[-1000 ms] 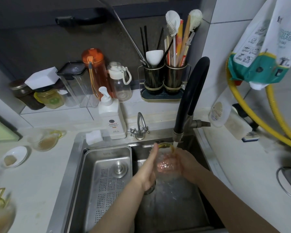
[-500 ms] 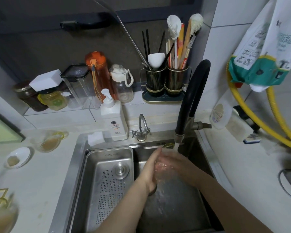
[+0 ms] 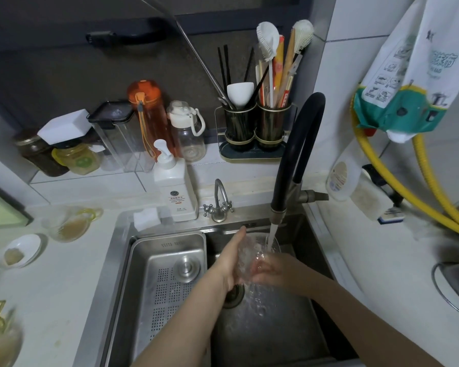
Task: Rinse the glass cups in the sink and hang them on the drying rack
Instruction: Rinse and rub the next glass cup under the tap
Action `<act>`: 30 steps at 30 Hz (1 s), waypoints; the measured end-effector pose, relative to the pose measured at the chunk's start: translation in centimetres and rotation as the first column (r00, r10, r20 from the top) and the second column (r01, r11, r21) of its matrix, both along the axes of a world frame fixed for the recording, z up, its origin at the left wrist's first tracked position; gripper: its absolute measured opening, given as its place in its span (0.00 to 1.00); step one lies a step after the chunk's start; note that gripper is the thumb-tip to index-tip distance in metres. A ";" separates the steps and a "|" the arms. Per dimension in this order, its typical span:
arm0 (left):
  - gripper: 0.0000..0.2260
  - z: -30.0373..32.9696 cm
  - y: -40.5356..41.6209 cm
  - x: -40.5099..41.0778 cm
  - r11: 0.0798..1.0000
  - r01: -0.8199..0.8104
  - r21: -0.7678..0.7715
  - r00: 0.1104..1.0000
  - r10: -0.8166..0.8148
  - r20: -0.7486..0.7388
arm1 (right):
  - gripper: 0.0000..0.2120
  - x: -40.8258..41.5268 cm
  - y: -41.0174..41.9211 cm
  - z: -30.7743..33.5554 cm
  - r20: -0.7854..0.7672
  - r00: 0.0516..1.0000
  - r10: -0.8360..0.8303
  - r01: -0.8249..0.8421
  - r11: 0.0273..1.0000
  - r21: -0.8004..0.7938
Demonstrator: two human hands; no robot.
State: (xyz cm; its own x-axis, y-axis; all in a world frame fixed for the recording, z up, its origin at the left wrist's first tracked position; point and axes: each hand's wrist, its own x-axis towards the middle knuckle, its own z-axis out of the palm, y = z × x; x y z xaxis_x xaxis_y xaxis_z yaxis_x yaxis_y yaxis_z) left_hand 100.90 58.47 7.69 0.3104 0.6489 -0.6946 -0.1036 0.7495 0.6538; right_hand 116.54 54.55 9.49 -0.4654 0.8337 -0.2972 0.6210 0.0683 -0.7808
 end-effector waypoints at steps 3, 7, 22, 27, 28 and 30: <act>0.27 0.0 -1.0 0.6 0.995 0.060 0.077 0.998 -0.062 0.033 | 0.09 -0.3 0.3 0.5 -0.291 0.910 -0.297 0.279 0.955 -0.100; 0.38 -1.8 -2.2 1.5 0.967 -0.100 0.234 0.992 0.079 0.100 | 0.12 -0.8 0.5 0.7 -0.458 0.738 -0.496 0.427 0.868 -0.253; 0.37 0.2 -3.1 0.4 0.914 0.109 0.390 0.994 -0.101 -0.040 | 0.12 -1.0 1.0 2.4 -0.320 0.359 -0.877 0.533 0.474 -0.701; 0.32 0.6 -3.2 0.2 0.930 -0.019 0.368 0.993 0.060 -0.100 | 0.11 -2.1 0.8 4.0 -0.312 0.437 -0.844 0.535 0.522 -0.664; 0.27 0.8 -3.1 0.4 0.940 -0.066 0.336 0.992 0.097 -0.078 | 0.12 -2.4 0.7 4.2 -0.252 0.495 -0.832 0.585 0.534 -0.611; 0.25 1.5 -2.8 0.5 0.936 -0.119 0.330 0.983 0.158 -0.093 | 0.12 -2.4 0.3 4.0 -0.171 0.621 -0.765 0.658 0.627 -0.417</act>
State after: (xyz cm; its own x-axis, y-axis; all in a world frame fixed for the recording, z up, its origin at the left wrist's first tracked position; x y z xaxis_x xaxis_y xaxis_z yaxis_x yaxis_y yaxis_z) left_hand 101.35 55.70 9.17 0.1312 0.8743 -0.4673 -0.1006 0.4807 0.8711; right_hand 114.13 54.90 13.47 0.1330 0.8352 -0.5336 0.0972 -0.5468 -0.8316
